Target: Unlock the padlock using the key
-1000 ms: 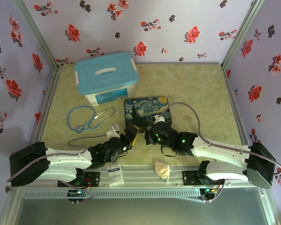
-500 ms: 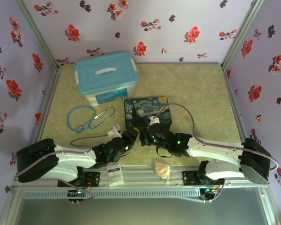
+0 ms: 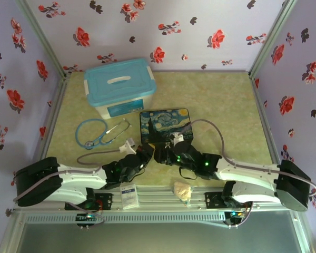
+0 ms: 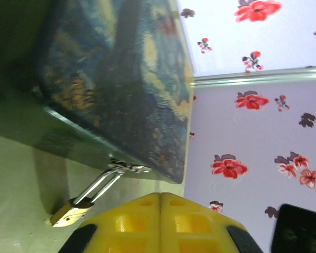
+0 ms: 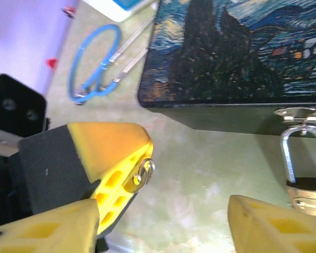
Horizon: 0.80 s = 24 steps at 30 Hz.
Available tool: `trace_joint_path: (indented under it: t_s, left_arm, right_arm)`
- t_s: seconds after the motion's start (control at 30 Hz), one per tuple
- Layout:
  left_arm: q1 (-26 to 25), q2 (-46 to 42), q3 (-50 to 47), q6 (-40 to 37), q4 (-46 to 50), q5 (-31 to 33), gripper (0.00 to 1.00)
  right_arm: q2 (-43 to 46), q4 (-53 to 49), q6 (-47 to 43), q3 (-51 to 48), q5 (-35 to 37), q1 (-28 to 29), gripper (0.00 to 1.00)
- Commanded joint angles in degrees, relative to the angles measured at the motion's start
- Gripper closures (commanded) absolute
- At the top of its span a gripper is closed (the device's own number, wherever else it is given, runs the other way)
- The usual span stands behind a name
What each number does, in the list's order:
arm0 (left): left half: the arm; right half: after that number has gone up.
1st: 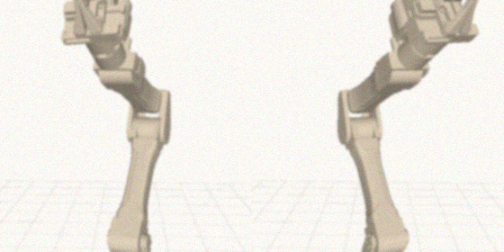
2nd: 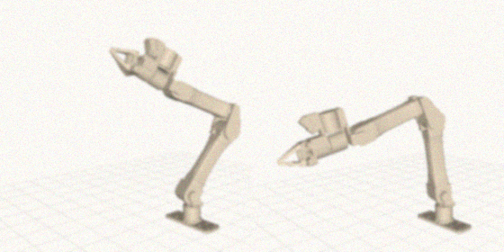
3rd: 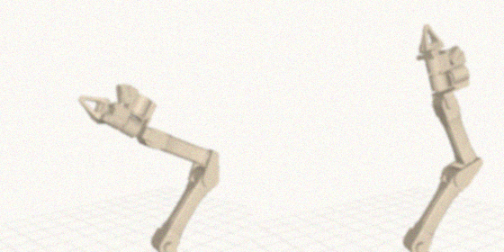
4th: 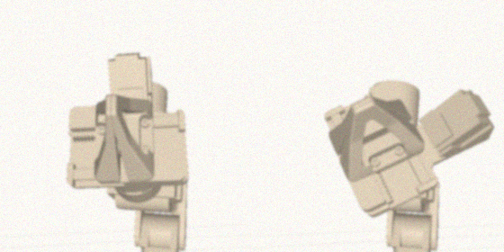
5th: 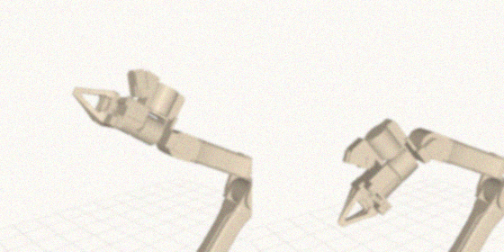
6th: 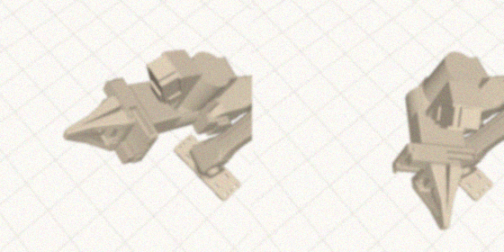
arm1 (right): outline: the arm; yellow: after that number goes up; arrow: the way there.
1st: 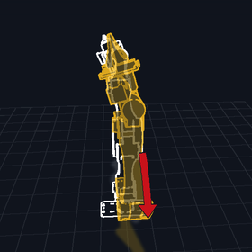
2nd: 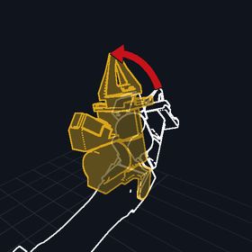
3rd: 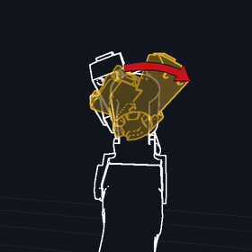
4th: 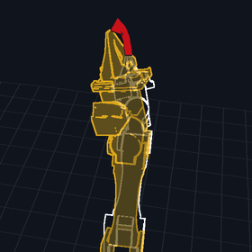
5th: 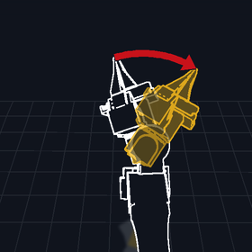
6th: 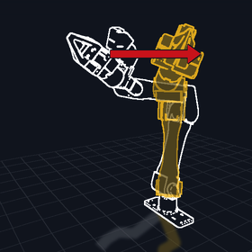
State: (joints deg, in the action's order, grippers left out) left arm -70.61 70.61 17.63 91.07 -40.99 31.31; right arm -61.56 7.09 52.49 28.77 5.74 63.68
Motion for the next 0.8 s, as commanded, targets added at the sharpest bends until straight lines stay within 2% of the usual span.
trace_joint_path:
  t_s: [0.0,0.13,0.4,0.5,0.67,0.77]
  left_arm:
    - [0.0,-3.5,1.6,-11.0,-0.8,2.5,1.00]
    - [0.3,-6.2,1.9,-19.5,-5.5,0.3,1.00]
    - [0.4,-7.9,6.5,-29.8,-8.2,-8.8,1.00]
    - [0.5,-7.4,6.9,-30.0,-10.4,-10.7,1.00]
    - [0.4,-6.9,7.0,-29.4,-13.0,-12.0,1.00]
    - [0.4,-6.3,6.3,-28.1,-14.8,-12.1,1.00]
  right_arm:
    - [4.5,16.0,4.2,-6.6,-6.5,-2.9,0.31]
    - [7.5,28.0,5.1,-10.7,-13.1,-5.0,0.31]
    - [8.7,41.5,4.8,-12.7,-21.1,-6.4,0.30]
    - [8.2,46.3,4.9,-13.8,-21.9,-6.5,0.39]
    - [8.0,47.0,5.0,-14.9,-20.2,-7.5,0.54]
    - [7.5,51.5,6.3,-16.5,-19.6,-8.5,0.62]
